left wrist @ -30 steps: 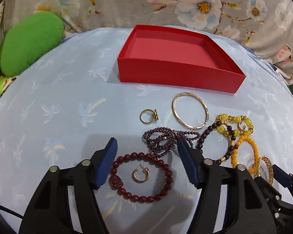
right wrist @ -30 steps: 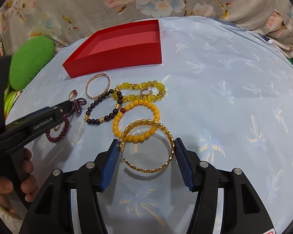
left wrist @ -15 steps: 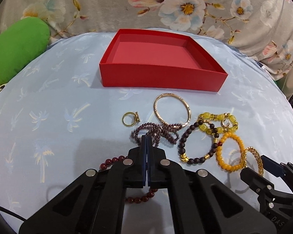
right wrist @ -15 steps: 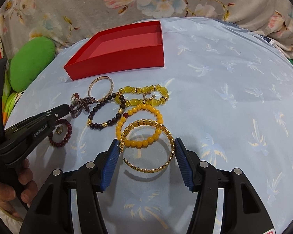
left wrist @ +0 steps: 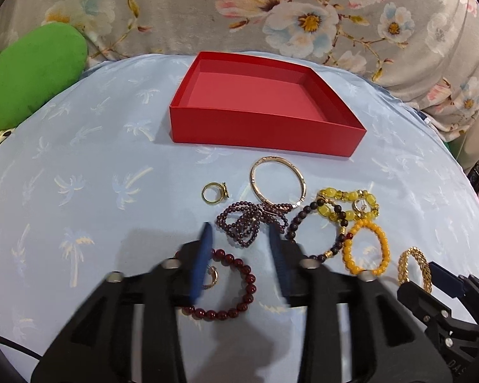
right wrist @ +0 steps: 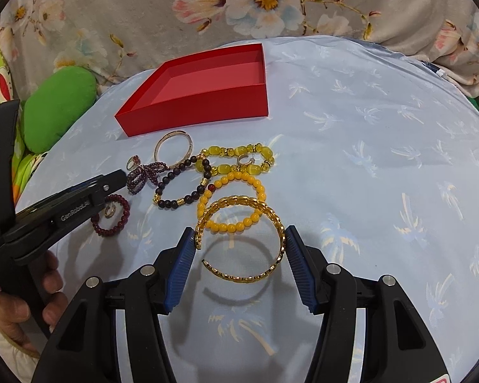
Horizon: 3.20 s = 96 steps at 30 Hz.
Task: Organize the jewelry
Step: 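Grasp the dark garnet bow bracelet with the left gripper while the right holds the cuff, then carry the garnet bracelet and gold cuff over the red box with both grippers, then open both grippers to drop the garnet bracelet and gold cuff into the box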
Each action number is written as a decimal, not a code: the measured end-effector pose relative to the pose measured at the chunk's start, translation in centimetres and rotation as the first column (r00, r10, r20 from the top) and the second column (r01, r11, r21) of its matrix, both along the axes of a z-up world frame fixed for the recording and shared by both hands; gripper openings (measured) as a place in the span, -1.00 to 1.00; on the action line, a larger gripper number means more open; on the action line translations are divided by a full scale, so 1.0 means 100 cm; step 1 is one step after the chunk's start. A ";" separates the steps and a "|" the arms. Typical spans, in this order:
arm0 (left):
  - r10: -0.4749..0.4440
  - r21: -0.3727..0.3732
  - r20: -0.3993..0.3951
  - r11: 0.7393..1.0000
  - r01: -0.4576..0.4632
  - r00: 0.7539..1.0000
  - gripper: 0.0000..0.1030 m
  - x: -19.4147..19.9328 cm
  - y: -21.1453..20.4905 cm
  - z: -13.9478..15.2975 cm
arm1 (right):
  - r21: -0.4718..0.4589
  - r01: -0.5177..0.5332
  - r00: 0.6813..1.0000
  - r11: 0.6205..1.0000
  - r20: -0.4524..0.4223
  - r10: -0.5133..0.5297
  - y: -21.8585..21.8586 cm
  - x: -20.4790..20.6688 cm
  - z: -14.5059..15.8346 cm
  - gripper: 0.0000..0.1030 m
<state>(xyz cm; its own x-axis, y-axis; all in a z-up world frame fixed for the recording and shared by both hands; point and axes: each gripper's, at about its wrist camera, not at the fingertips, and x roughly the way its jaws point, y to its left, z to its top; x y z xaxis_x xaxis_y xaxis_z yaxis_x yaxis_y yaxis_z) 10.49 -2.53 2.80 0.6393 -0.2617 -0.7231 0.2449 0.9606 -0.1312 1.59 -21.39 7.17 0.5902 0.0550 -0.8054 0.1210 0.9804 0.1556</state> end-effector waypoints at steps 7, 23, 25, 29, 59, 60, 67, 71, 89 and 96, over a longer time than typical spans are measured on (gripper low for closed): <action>-0.039 0.023 -0.016 0.999 0.039 0.999 -0.48 0.015 -0.010 -0.008 | 0.010 0.000 1.000 1.000 -0.007 0.000 -0.003 0.005 -0.002 0.07; -0.088 -0.042 -0.015 0.995 0.088 0.996 -0.94 -0.012 -0.009 0.019 | 0.006 -0.015 1.000 1.000 0.026 0.015 -0.001 0.005 0.012 0.07; -0.088 -0.053 -0.011 0.995 0.087 0.996 -0.94 -0.016 -0.007 0.027 | 0.006 -0.023 0.999 1.000 0.033 0.023 0.000 0.006 0.016 0.07; -0.092 -0.061 0.021 0.994 0.093 0.996 -0.94 -0.018 -0.004 0.052 | 0.019 -0.052 0.997 0.998 0.055 0.051 -0.002 0.017 0.031 0.07; -0.058 -0.022 0.074 0.998 0.060 0.996 -0.93 0.251 -0.048 0.083 | 0.019 -0.131 0.991 0.991 0.018 0.131 -0.022 0.335 0.034 0.08; -0.059 -0.019 0.069 0.998 0.060 0.996 -0.93 0.255 -0.049 0.080 | 0.031 -0.127 0.992 0.991 0.010 0.127 -0.024 0.341 0.030 0.08; -0.036 0.008 0.057 0.999 0.036 0.998 -0.91 0.272 -0.055 0.066 | 0.016 -0.123 0.992 0.992 -0.016 0.124 -0.022 0.356 0.017 0.14; -0.005 0.022 0.070 1.000 0.004 0.998 -0.69 0.272 -0.055 0.066 | 0.010 -0.116 0.993 0.993 -0.008 0.116 -0.023 0.355 0.016 0.29; 0.010 0.039 0.062 0.999 -0.012 0.998 -0.34 0.229 -0.035 0.043 | -0.099 -0.176 0.984 0.979 0.019 0.178 -0.028 0.336 0.008 0.31; -0.022 0.039 0.058 0.999 0.020 0.998 -0.34 0.210 -0.043 0.043 | -0.108 -0.224 0.973 0.969 0.030 0.228 -0.032 0.332 0.009 0.31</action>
